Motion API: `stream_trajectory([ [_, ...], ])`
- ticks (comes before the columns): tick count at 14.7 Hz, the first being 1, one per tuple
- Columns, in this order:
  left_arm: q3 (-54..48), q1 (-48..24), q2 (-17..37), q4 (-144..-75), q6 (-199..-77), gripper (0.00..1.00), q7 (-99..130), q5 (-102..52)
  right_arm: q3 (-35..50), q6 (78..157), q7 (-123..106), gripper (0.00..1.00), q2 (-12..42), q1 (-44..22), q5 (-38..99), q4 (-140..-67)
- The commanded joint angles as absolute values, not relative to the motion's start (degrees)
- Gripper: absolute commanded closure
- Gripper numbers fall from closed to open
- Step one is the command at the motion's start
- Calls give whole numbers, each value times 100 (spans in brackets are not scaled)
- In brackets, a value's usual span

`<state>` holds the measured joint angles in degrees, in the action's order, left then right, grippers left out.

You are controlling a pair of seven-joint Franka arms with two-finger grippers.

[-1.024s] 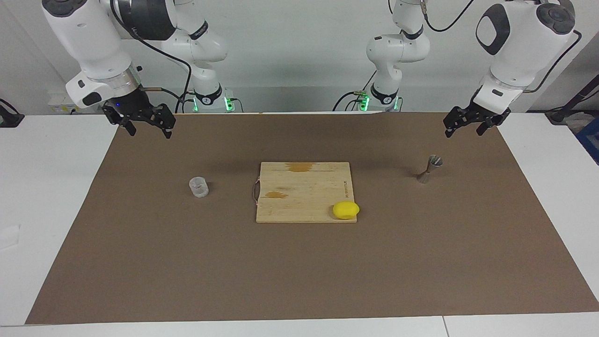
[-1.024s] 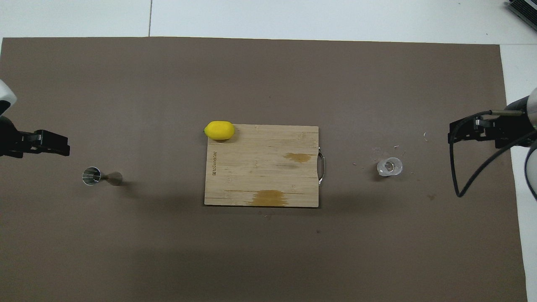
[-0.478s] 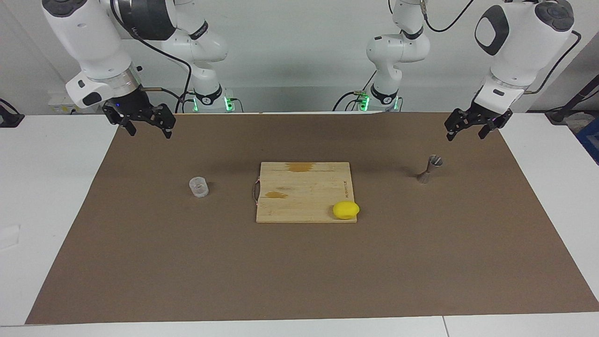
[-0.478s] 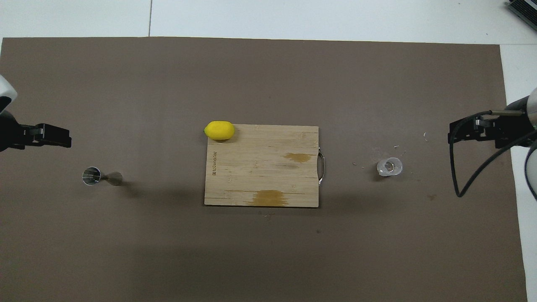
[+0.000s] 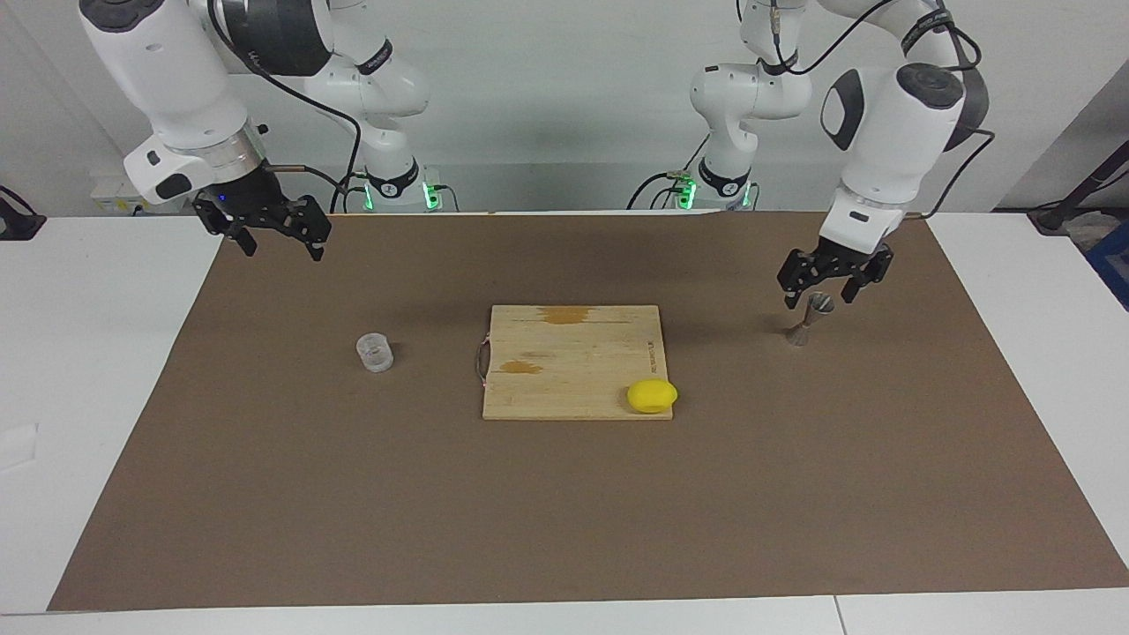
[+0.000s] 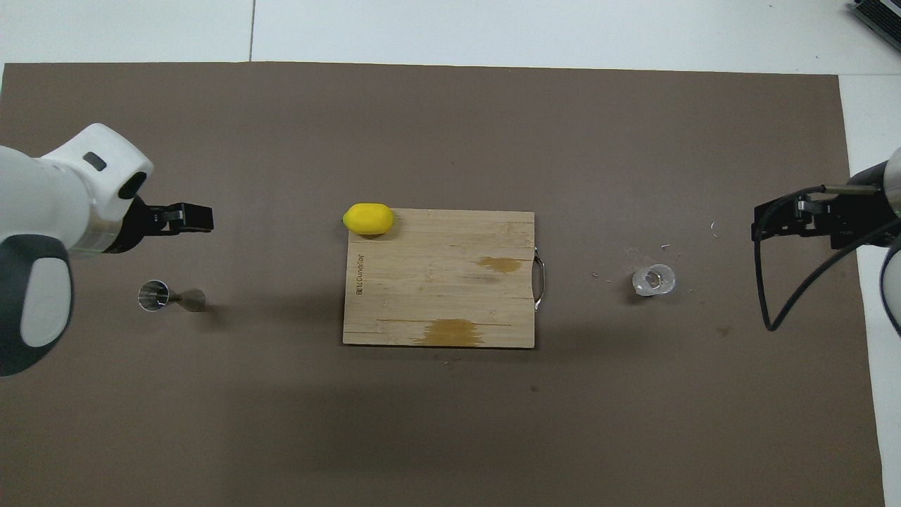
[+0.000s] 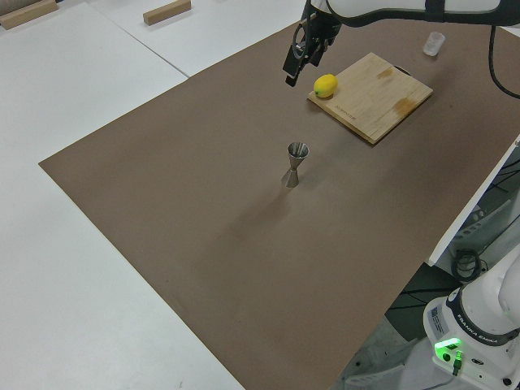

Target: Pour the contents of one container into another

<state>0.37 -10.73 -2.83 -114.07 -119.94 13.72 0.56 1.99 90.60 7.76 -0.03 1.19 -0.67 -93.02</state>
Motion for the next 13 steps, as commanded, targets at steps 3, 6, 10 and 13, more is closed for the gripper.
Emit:
stream_trajectory([
  [3, 114, -1248, -211, -11514, -12533, 0, 1828, 105, 237, 9061, 712, 0, -53, 193, -88, -9325],
  [6, 123, -1239, -132, -11549, -13148, 0, 1811, 105, 237, 9053, 712, 0, -53, 193, -88, -9325],
  [10, 114, -1248, -88, -11383, -13001, 0, 1889, 114, 246, 9053, 703, 0, -53, 193, -88, -9325],
  [13, 106, -1310, -36, -10901, -11747, 0, 1960, 141, 246, 9053, 712, 0, -53, 193, -79, -9325],
])
